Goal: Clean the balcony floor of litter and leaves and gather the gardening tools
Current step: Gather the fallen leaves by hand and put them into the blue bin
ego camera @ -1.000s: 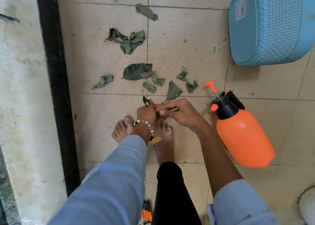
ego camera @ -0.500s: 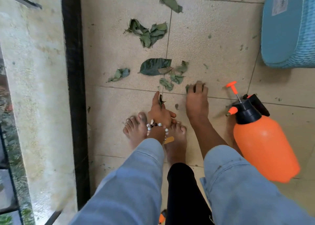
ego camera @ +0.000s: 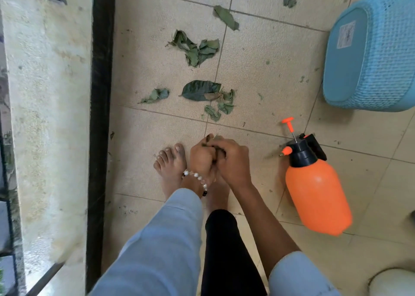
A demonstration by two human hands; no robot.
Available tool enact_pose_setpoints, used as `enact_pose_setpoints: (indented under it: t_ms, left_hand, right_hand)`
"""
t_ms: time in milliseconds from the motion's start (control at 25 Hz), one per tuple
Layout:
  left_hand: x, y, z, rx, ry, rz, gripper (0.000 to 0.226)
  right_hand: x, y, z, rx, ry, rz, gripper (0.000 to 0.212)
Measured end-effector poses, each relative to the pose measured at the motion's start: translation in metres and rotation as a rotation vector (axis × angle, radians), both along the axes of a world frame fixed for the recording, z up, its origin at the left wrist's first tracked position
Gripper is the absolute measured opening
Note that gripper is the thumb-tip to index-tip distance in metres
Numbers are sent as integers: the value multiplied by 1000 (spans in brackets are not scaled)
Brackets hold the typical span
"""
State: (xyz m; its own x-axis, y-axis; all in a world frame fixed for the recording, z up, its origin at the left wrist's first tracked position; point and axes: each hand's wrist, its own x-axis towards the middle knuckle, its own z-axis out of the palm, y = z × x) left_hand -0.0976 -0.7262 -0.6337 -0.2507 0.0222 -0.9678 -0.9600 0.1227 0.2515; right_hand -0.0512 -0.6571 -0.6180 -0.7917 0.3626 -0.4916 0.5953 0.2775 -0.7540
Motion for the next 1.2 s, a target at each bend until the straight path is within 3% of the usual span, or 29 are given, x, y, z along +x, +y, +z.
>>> enact_pose_setpoints:
  t_ms: [40, 80, 160, 200, 280, 320, 360, 400, 480, 520, 640, 720, 840, 960, 1120, 1200]
  left_hand:
    - [2, -15, -12, -25, -14, 88, 14]
    - [18, -32, -56, -59, -98, 171, 25]
    - [40, -40, -111, -322, -19, 95, 63]
    - [36, -41, -119, -451, -28, 44, 64]
    - [3, -16, -64, -598, 19, 72, 50]
    - [-19, -13, -34, -607, 60, 243, 45]
    - [-26, -18, -17, -472, -31, 399, 45]
    - [-22, -22, -4, -366, -57, 251, 48]
    - [-40, -33, 2, -283, -85, 310, 50]
    - [-47, -38, 1, -292, -82, 268, 48]
    - [-72, -54, -3, -350, -82, 254, 48]
    - [-81, -60, -11, -354, -113, 284, 50]
    - [-86, -59, -18, -369, -160, 238, 48]
    - [-81, -54, -14, -353, -163, 183, 45]
    - [-72, -29, -2, -183, -141, 363, 40]
    - [-64, -19, 2, -194, -110, 245, 37]
  right_hand:
    - [3, -2, 4, 7, 6, 121, 37]
    - [3, -1, 6, -5, -36, 278, 40]
    - [-4, 3, 15, -88, -201, 542, 45]
    - [-12, 4, 17, -178, -265, 596, 44]
    - [-33, 6, 22, -425, -331, 499, 33]
    - [-45, 8, 19, -485, -309, 371, 26]
    - [-56, 13, 12, -452, -262, 218, 19]
    - [-67, 19, 2, -307, -219, 57, 14]
    - [-87, 35, -31, 154, -205, -83, 20]
    - [-94, 41, -47, 302, -257, -25, 34]
    - [-107, 29, -87, 427, -558, 381, 77]
    - [-100, 10, -99, 603, -610, 563, 72]
    - [-93, 21, -105, 775, -386, 623, 45]
    - [-96, 61, -105, 667, -187, 520, 28]
    - [-102, 61, -60, 206, -122, 109, 24]
    - [-92, 30, -31, 52, -95, 115, 23]
